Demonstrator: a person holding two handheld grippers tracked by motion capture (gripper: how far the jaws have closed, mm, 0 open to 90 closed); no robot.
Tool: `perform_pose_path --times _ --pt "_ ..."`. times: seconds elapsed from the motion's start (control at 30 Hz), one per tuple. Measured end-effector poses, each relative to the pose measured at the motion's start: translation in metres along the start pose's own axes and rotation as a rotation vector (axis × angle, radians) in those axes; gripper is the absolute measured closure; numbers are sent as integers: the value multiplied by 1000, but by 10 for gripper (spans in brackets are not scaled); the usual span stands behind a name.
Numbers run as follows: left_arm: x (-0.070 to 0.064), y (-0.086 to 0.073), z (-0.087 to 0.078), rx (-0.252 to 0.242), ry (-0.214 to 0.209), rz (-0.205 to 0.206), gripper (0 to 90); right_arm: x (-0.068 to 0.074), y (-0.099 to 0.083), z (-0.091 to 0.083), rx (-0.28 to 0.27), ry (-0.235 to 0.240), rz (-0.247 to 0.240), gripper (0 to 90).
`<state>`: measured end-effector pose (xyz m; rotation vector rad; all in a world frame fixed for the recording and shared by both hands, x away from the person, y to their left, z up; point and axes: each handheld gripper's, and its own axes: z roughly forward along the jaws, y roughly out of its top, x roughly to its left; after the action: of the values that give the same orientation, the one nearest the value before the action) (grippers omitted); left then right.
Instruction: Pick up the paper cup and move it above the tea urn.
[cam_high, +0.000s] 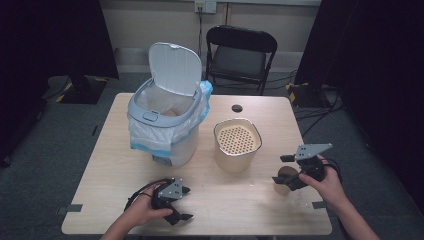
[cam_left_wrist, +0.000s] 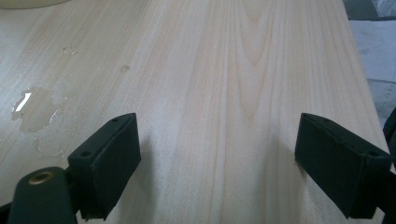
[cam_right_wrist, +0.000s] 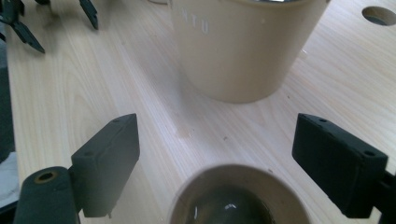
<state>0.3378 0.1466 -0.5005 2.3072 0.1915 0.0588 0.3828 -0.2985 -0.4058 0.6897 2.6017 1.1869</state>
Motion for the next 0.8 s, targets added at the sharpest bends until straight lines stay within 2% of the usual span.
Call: perform_pose_path --times 0.27,0.63,0.8 --pt "0 0 0 0 0 0 136 -4 -13 -1 1 -12 19 145" --pt "0 0 0 0 -1 2 134 -6 -28 -5 -42 -14 55 142" --pt "0 0 0 0 -1 1 134 -10 -32 -6 -40 -25 54 142"
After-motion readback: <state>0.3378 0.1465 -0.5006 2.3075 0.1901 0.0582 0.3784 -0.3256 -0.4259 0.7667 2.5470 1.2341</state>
